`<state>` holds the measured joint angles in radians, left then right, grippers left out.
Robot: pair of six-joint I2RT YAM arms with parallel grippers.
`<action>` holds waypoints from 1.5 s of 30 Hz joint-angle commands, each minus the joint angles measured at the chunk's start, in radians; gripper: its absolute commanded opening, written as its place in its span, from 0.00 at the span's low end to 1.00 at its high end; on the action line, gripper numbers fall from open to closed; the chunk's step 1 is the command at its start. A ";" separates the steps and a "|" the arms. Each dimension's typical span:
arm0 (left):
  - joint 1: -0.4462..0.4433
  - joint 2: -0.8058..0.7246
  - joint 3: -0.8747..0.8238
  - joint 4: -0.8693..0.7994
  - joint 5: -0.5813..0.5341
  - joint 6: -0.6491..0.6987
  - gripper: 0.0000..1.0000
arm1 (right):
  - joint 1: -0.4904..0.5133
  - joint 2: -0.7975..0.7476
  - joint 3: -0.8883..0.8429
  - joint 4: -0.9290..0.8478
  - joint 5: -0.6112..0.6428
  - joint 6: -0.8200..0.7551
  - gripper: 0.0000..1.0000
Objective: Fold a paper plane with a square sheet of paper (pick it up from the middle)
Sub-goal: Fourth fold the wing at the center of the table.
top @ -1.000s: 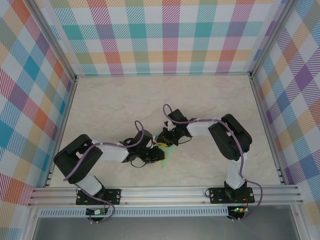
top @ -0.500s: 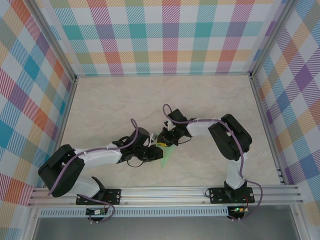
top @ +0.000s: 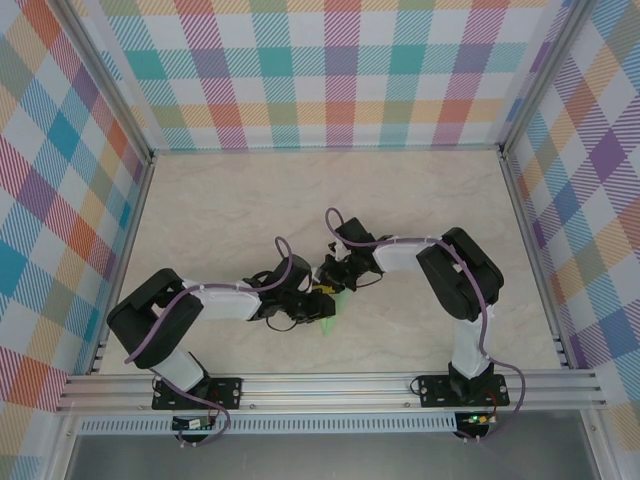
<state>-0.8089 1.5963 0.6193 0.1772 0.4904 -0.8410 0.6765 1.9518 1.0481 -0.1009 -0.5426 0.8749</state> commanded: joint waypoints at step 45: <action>-0.017 -0.587 -0.225 -0.250 -0.399 -0.107 0.24 | 0.047 0.011 -0.147 0.021 0.191 0.274 0.15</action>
<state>-0.8566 1.0458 0.4442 -0.0071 0.2199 -0.8799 0.6933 1.9171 0.9756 0.0177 -0.4931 1.0122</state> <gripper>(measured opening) 0.235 0.149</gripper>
